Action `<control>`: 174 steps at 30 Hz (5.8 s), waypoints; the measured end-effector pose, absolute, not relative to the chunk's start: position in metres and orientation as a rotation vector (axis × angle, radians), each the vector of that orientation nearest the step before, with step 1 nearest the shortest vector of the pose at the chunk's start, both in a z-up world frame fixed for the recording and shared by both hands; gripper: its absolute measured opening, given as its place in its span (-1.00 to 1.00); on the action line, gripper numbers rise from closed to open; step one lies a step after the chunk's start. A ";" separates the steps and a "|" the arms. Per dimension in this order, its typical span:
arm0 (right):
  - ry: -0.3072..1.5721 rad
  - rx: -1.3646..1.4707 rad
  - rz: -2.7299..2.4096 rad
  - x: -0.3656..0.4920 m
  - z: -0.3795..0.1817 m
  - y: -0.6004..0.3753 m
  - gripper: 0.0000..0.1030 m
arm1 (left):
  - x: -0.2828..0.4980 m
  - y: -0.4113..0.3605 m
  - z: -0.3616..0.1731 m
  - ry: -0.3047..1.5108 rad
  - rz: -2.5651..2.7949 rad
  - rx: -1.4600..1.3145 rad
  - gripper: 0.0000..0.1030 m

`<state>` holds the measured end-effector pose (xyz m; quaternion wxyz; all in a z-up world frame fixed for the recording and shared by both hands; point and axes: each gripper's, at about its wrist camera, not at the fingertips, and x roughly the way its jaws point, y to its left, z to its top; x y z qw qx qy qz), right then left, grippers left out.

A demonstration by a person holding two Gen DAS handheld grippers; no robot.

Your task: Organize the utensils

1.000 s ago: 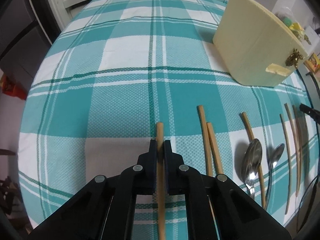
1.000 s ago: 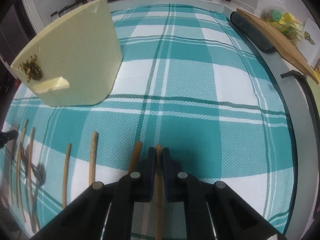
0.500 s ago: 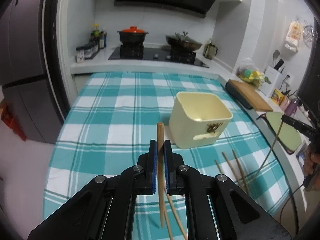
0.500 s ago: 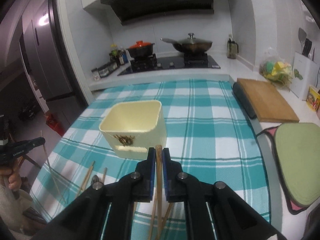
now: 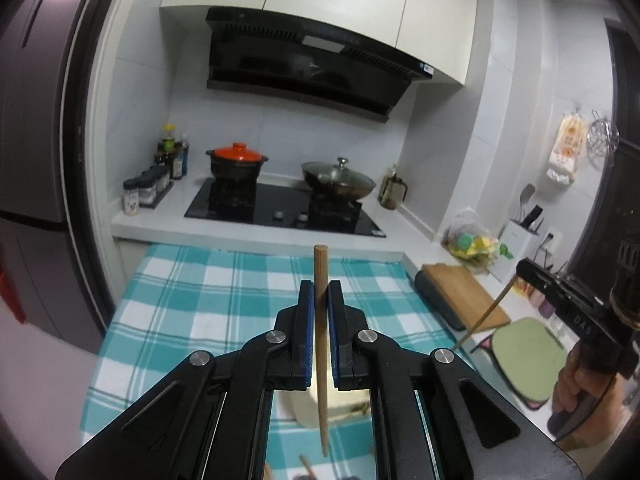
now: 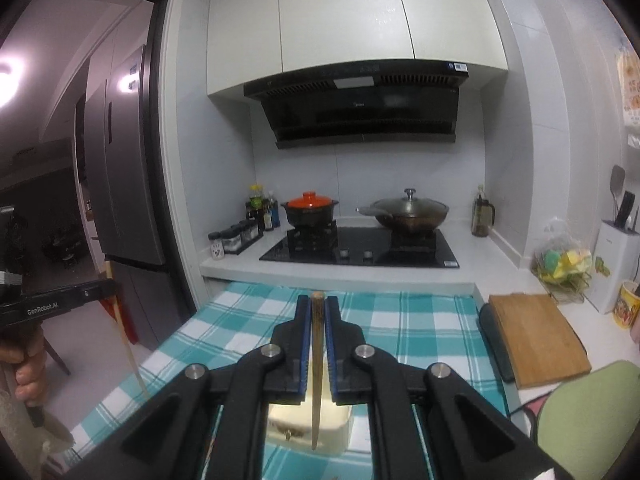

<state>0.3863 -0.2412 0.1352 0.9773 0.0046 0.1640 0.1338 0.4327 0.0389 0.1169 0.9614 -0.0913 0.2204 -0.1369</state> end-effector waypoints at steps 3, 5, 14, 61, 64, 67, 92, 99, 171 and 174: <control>0.308 -0.022 0.269 0.420 0.146 -0.230 -0.86 | 0.468 0.017 0.121 0.413 -0.263 -0.175 -0.91; 0.334 -0.038 0.263 0.444 0.143 -0.222 -0.86 | 0.492 0.001 0.111 0.426 -0.263 -0.166 -0.91; 0.619 0.017 0.301 0.539 0.052 -0.223 -0.86 | 0.571 -0.045 0.014 0.659 -0.251 -0.126 -0.91; 0.814 -0.054 -0.162 0.262 -0.181 -0.354 0.34 | 0.326 0.118 -0.211 0.948 0.039 -0.031 0.99; 0.860 -0.045 -0.142 0.270 -0.186 -0.354 0.34 | 0.327 0.118 -0.211 0.949 0.036 -0.033 0.99; 0.874 0.023 -0.121 0.272 -0.188 -0.362 0.35 | 0.327 0.118 -0.211 0.949 0.036 -0.034 0.99; 0.874 0.030 -0.122 0.271 -0.188 -0.359 0.37 | 0.328 0.119 -0.211 0.949 0.036 -0.036 0.99; 0.874 0.032 -0.121 0.271 -0.188 -0.360 0.37 | 0.328 0.119 -0.211 0.949 0.038 -0.038 0.99; 1.067 -0.153 0.206 0.323 -0.175 -0.279 -0.31 | 0.368 0.066 -0.205 1.078 -0.117 0.077 0.99; 1.116 -0.151 0.226 0.331 -0.174 -0.280 -0.31 | 0.382 0.061 -0.204 1.107 -0.133 0.111 0.98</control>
